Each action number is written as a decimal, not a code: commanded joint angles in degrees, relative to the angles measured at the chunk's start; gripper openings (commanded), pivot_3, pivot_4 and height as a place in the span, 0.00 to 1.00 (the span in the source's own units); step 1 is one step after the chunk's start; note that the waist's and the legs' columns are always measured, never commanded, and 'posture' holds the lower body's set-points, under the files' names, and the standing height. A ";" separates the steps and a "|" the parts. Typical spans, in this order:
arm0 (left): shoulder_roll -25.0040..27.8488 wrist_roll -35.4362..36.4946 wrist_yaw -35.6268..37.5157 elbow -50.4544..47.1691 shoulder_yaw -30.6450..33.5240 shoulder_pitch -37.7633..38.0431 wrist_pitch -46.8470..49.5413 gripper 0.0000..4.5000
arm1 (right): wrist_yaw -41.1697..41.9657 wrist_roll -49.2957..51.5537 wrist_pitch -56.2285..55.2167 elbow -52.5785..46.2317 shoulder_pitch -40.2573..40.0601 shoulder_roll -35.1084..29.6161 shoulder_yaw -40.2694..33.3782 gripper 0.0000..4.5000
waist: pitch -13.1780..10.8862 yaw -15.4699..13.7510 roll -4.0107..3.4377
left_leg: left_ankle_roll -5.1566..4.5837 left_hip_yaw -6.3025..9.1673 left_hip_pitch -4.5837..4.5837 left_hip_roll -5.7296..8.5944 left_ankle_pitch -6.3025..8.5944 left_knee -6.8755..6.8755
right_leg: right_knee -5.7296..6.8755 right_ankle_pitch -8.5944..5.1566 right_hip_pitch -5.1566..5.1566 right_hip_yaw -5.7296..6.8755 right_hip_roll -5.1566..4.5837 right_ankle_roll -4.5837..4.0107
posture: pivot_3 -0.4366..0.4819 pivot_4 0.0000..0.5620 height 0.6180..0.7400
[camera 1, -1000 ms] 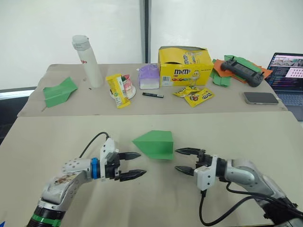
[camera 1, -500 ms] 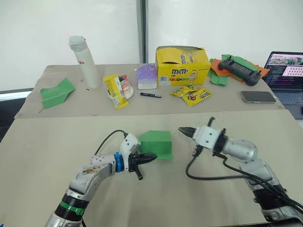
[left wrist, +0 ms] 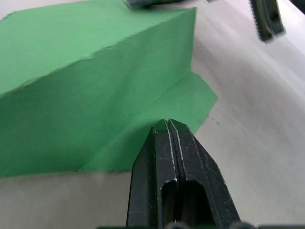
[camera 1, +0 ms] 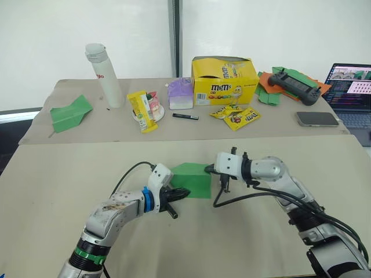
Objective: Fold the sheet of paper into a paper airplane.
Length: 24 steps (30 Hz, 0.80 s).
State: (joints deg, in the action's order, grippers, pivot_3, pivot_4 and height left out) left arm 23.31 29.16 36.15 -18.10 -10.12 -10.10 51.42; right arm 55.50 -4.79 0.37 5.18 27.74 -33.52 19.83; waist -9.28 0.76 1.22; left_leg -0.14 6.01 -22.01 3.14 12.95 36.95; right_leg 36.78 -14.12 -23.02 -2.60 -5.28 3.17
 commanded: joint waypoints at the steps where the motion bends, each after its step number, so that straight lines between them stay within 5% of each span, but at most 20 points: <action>1: -0.27 0.50 -1.57 0.97 -0.54 1.83 3.78 0.01 | 1.63 3.28 0.89 -6.05 -1.84 0.12 -1.34 0.00 | 0.01 0.02 -0.02 | 0.00 0.00 0.00 -0.01 0.00 0.00 | 0.02 0.00 -0.01 0.00 0.00 0.00 | 0.48 0.27 1.00; 16: 0.78 13.51 -4.35 -6.53 9.78 3.76 19.66 0.01 | 0.68 1.20 0.79 -10.64 -10.72 0.72 1.62 0.00 | 0.01 0.33 -0.02 | 0.01 0.00 0.04 -0.03 0.00 -0.01 | 0.05 0.00 -0.02 -0.01 0.02 0.00 | 0.48 0.27 1.00; 22: 13.90 25.44 9.85 -14.15 15.79 6.79 20.07 0.01 | -0.14 -1.53 -2.66 -7.44 -11.46 0.88 3.39 0.00 | 0.00 0.33 0.00 | 0.02 -0.01 0.07 -0.08 0.00 -0.03 | 0.10 -0.04 -0.04 0.00 0.06 -0.06 | 0.48 0.27 1.00; 24: 14.89 20.12 10.87 -6.83 17.15 2.52 11.88 0.01 | -0.95 -2.75 -4.10 -6.44 -11.64 0.77 3.86 0.00 | 0.00 -0.07 0.00 | 0.04 -0.01 0.18 -0.07 -0.01 -0.02 | 0.08 -0.03 0.08 0.01 0.03 -0.06 | 0.48 0.27 1.00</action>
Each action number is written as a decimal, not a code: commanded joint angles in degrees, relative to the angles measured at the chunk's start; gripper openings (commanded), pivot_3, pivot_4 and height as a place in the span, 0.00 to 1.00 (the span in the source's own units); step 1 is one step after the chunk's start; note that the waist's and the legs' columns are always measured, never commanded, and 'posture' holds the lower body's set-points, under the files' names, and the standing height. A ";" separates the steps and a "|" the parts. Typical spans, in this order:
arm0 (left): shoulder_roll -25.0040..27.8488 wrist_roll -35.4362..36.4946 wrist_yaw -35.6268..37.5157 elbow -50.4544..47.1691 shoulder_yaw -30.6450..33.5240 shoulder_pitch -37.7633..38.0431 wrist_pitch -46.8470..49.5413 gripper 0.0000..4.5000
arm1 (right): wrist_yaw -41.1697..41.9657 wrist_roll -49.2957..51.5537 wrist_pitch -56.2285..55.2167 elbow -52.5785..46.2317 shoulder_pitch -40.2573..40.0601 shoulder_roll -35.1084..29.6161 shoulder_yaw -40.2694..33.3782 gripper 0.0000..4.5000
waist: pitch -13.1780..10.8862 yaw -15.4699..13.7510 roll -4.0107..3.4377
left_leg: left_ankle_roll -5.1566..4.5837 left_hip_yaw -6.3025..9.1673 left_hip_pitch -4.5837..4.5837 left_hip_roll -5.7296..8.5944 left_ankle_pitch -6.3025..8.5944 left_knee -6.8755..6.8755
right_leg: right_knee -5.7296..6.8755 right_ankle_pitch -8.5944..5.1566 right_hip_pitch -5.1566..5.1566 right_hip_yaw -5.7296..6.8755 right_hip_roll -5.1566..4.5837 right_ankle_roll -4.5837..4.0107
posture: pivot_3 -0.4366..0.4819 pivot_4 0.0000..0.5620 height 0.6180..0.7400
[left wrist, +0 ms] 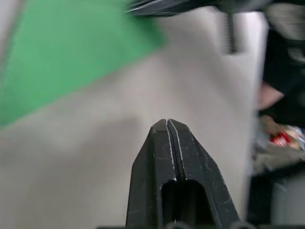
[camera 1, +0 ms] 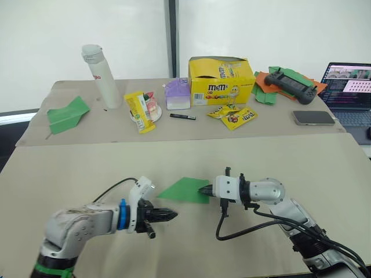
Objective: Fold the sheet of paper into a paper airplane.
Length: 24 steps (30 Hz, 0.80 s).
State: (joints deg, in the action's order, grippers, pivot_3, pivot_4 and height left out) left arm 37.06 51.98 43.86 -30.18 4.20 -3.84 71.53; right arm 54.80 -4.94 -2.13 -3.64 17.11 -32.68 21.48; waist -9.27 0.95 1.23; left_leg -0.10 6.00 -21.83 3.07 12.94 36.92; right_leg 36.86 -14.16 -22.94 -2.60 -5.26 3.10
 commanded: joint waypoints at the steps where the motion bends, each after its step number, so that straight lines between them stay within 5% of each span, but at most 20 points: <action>1: 0.82 -4.99 3.36 8.47 2.53 -5.94 -11.72 0.01 | -0.54 -3.01 -2.06 2.63 -1.10 -0.11 2.28 0.00 | 0.00 -0.44 0.00 | 0.03 0.01 0.15 0.02 -0.02 0.00 | -0.04 0.00 0.19 0.05 0.00 -0.01 | 0.48 0.27 1.00; 10: -0.56 -22.85 11.54 20.63 -15.01 -11.72 -33.14 0.01 | -2.64 -2.69 0.09 0.38 -2.39 -0.11 0.53 0.00 | 0.01 -0.03 0.06 | 0.03 0.00 0.52 0.06 0.10 -0.11 | -0.29 -0.07 0.63 0.08 -0.03 0.00 | 0.48 0.27 1.00; 18: -2.15 -31.39 14.44 30.55 -19.00 -13.19 -44.11 0.01 | -4.24 -1.21 4.04 -3.20 -3.85 -0.19 -1.59 0.00 | 0.01 -0.33 0.07 | 0.03 0.05 0.49 0.04 0.10 -0.09 | -0.23 -0.09 0.63 0.10 -0.03 0.01 | 0.48 0.27 1.00; 23: -3.47 -32.76 13.73 32.09 -18.52 -12.10 -45.64 0.01 | -3.71 8.64 10.99 -9.08 -6.45 0.58 -7.88 0.00 | 0.01 -0.51 0.06 | 0.02 0.09 0.49 0.05 0.10 -0.08 | -0.24 -0.11 0.66 0.11 -0.05 0.05 | 0.48 0.27 1.00; 24: -3.54 -32.98 13.50 31.96 -18.47 -11.61 -45.86 0.00 | -3.99 10.51 12.54 -10.03 -6.85 0.57 -9.67 0.06 | 0.01 -0.48 0.06 | 0.02 0.09 0.47 0.05 0.10 -0.08 | -0.23 -0.11 0.65 0.11 -0.06 0.05 | 0.48 0.27 1.00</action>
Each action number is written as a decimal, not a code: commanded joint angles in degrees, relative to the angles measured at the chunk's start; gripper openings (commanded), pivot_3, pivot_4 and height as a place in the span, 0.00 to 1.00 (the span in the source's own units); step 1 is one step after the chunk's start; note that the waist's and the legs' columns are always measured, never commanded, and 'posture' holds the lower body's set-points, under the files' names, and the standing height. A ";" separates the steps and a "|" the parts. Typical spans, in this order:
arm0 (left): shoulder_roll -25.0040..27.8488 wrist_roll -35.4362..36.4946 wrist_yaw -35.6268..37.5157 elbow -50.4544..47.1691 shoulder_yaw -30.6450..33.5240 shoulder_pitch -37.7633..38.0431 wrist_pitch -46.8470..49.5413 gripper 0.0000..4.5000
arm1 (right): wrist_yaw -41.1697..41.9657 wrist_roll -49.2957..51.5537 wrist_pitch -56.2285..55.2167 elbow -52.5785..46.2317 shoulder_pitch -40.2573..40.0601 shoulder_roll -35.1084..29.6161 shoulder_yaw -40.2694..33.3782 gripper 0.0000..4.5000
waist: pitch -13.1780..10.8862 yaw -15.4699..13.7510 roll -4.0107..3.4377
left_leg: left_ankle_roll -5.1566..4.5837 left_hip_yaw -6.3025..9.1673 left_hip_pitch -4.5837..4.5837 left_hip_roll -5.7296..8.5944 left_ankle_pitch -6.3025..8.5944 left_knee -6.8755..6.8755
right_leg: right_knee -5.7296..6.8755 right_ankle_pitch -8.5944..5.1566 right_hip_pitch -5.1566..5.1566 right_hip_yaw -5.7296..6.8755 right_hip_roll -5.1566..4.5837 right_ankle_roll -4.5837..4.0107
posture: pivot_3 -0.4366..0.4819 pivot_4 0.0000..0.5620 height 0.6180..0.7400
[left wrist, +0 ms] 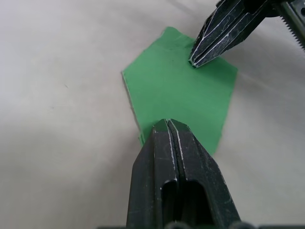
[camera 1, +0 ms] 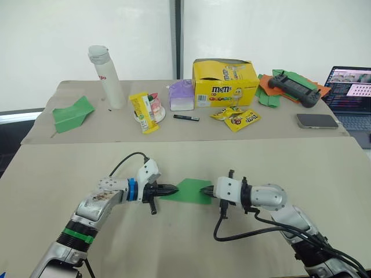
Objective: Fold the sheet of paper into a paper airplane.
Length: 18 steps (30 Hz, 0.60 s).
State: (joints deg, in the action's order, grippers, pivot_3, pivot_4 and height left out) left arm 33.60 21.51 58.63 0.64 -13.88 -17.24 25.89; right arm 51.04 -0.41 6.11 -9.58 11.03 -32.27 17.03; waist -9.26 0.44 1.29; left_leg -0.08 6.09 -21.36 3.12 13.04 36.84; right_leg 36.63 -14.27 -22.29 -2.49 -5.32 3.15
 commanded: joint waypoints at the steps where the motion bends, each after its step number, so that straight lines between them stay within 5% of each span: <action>1: -0.17 -2.71 -1.48 1.01 -0.38 2.40 -0.47 0.00 | -0.09 8.03 6.26 -4.96 -1.17 -0.16 -6.93 0.14 | 0.00 0.10 0.00 | 0.00 0.00 0.00 -0.01 0.00 0.00 | 0.01 0.00 -0.01 -0.01 0.00 0.00 | 0.48 0.27 1.00; 10: -1.45 -3.34 -2.45 -2.08 -1.48 5.37 -0.20 0.00 | -0.06 25.90 34.79 -9.39 -0.42 -1.60 -14.68 0.81 | 0.00 0.20 -0.02 | -0.01 0.02 0.00 -0.05 0.01 -0.01 | 0.02 -0.01 0.00 -0.01 0.00 0.01 | 0.48 0.27 1.00; 18: -1.23 -3.26 -2.42 -4.90 -2.06 7.44 0.76 0.00 | -1.19 24.57 40.96 -4.07 5.84 -0.54 -8.40 0.81 | 0.00 0.15 -0.02 | -0.05 0.01 -0.04 -0.02 0.03 -0.01 | -0.01 -0.05 -0.01 0.02 -0.02 0.08 | 0.48 0.27 1.00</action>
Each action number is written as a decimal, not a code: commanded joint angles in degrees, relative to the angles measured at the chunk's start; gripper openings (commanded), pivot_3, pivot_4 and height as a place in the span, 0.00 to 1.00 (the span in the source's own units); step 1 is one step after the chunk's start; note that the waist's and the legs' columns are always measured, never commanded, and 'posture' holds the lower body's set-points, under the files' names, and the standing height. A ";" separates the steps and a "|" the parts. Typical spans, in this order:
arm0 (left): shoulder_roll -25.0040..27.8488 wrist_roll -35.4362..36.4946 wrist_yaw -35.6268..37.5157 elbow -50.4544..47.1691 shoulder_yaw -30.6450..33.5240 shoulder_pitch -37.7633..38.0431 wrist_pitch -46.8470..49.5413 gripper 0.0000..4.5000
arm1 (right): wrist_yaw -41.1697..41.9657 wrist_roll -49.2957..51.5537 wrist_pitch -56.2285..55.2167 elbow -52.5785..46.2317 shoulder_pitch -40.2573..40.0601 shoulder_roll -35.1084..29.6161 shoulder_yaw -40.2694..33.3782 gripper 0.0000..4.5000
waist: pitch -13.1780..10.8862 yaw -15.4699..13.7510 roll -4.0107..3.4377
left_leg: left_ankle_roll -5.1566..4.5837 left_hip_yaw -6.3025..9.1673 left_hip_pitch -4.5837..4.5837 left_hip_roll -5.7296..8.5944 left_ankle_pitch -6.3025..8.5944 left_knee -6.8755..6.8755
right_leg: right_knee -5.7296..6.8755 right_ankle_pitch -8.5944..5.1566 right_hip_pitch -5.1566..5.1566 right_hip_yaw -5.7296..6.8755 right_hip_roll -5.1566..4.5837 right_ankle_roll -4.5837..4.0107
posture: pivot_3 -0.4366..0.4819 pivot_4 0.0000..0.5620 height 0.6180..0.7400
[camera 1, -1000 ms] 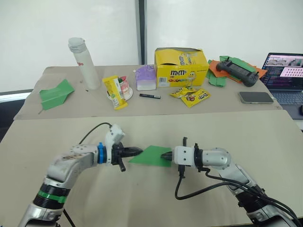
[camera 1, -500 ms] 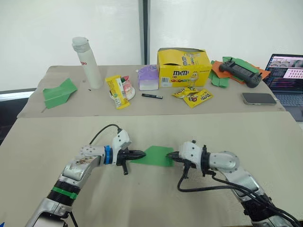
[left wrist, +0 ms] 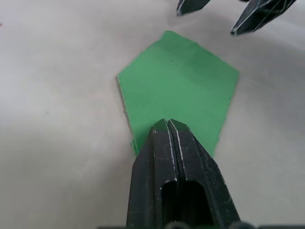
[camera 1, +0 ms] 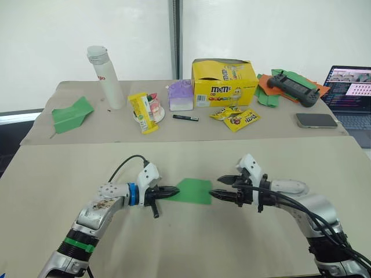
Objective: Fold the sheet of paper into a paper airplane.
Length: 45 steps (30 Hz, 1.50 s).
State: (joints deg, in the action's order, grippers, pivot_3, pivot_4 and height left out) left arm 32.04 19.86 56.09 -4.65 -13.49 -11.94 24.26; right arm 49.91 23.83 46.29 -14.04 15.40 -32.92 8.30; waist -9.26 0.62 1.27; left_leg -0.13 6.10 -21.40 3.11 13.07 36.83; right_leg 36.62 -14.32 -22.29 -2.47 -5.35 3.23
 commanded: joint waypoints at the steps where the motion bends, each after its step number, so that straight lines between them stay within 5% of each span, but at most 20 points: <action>1: 0.27 -1.63 -0.02 0.24 -2.41 2.35 2.41 0.00 | -0.20 0.16 0.96 0.95 2.15 0.28 0.81 0.81 | 0.00 0.02 0.00 | -0.02 0.00 -0.02 0.02 0.01 0.00 | -0.01 -0.01 -0.01 0.00 -0.02 0.01 | 0.48 0.27 1.00; 44: -0.18 -2.80 -1.85 -1.10 -3.46 4.51 2.48 0.00 | 0.54 11.54 10.63 6.26 7.09 4.27 -3.31 0.81 | 0.00 0.02 -0.01 | -0.04 0.00 -0.04 0.03 0.03 0.00 | -0.06 -0.01 -0.01 0.01 -0.04 0.03 | 0.48 0.27 1.00; 45: -0.16 -2.86 -1.80 -1.04 -3.49 4.50 2.45 0.00 | 0.30 11.43 10.56 6.45 7.11 4.36 -3.35 0.76 | 0.00 0.02 -0.01 | -0.04 0.00 -0.04 0.04 0.03 0.00 | -0.06 -0.01 -0.01 0.01 -0.04 0.03 | 0.48 0.27 1.00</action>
State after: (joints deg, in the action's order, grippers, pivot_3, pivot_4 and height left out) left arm 31.49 19.39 54.10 -8.00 -13.84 -9.03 24.60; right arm 49.91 34.09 56.84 -6.85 22.16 -28.48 5.91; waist -9.26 0.64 1.25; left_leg -0.17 6.10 -21.44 3.14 13.10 36.82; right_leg 36.55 -14.33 -22.31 -2.47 -5.39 3.26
